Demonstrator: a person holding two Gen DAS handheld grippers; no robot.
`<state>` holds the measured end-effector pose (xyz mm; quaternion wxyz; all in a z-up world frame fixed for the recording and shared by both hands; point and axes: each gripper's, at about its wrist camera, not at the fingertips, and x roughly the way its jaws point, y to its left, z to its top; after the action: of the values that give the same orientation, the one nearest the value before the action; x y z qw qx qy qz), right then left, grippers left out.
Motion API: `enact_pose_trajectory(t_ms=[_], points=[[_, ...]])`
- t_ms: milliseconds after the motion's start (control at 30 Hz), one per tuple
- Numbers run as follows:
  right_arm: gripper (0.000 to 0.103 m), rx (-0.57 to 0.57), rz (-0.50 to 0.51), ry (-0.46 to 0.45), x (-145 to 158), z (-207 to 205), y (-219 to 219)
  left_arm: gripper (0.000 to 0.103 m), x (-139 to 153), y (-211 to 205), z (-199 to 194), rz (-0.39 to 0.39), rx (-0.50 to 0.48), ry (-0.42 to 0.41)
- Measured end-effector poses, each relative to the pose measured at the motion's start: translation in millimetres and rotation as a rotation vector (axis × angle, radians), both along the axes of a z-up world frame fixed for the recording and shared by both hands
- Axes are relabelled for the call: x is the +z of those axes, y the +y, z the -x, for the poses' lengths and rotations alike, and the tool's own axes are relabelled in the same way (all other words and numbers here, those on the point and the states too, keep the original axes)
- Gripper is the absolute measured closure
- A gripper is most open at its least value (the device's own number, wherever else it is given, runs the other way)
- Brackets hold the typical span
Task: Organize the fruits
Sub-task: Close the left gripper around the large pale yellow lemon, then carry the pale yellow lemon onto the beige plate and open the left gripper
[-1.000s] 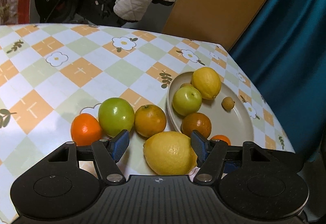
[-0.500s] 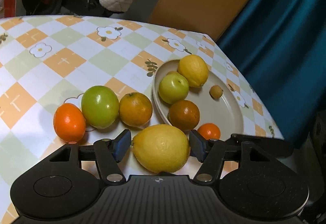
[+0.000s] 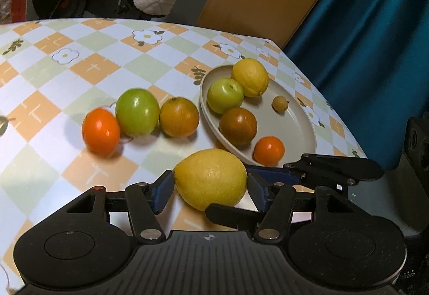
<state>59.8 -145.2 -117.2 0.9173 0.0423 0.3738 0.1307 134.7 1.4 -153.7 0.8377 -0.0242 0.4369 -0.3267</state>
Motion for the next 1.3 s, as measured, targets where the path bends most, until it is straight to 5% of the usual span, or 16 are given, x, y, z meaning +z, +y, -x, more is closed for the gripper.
enact_pose_trajectory(t_ms=[800,1300], points=[[0.050,0.038,0.024,-0.036,-4,-2,7,0.044,-2,10,4,0.055,0.067,0.013],[0.050,0.011,0.009,-0.063,-5,3,3,0.045,5,-2,10,0.017,0.058,-0.024]])
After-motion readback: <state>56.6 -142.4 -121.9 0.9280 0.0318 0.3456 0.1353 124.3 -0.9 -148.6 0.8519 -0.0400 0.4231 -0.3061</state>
